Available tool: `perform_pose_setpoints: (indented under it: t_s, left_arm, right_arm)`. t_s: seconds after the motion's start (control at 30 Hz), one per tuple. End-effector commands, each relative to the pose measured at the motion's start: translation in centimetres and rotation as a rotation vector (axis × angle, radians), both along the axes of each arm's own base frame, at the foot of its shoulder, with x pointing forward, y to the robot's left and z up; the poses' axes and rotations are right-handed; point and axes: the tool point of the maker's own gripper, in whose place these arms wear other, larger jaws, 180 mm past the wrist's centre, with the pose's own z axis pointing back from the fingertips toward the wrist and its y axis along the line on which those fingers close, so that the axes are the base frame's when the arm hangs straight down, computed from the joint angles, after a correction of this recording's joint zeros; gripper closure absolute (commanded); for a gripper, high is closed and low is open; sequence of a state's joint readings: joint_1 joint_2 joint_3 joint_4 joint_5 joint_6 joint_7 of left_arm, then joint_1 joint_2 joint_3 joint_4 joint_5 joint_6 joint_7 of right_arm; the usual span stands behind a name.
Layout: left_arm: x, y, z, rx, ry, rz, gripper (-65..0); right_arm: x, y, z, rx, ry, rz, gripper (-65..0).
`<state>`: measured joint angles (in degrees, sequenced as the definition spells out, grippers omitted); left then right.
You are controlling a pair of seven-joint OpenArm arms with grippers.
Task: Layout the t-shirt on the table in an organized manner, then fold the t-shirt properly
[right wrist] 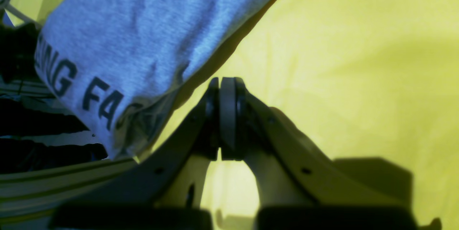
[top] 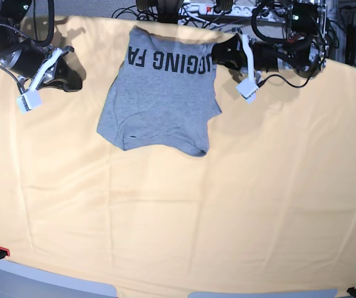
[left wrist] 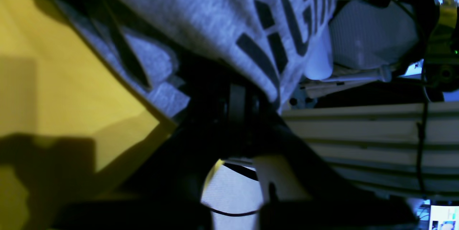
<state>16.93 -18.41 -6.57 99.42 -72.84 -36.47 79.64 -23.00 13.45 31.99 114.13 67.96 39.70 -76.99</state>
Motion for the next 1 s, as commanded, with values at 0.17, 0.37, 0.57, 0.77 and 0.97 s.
perform_pose_setpoints:
  t_s: [0.17,0.37,0.57,0.77,0.97]
  left_arm:
    - [-0.8,-1.3,3.1,-0.031,-0.1,-0.054,0.0]
    - [-0.2,-1.1,5.0,0.017,-0.262,-0.093,0.0]
    - [1.6,2.4,5.3,0.124,-0.321,-0.035,0.0]
    - [2.8,5.6,5.9,0.189,-0.34,0.02,0.0]
    - [2.8,6.7,9.9,0.089,-0.403,0.077,0.0]
  right_arm:
    - [0.5,0.0,1.0,0.006,-0.044,0.007,0.0]
    - [0.5,0.0,1.0,0.007,-0.044,0.008,0.0]
    - [0.0,1.8,2.9,0.075,-0.075,0.076,0.0]
    - [-0.5,3.4,5.5,0.078,-0.153,0.134,0.0]
    - [-3.0,3.9,7.1,0.013,-0.173,0.161,0.0]
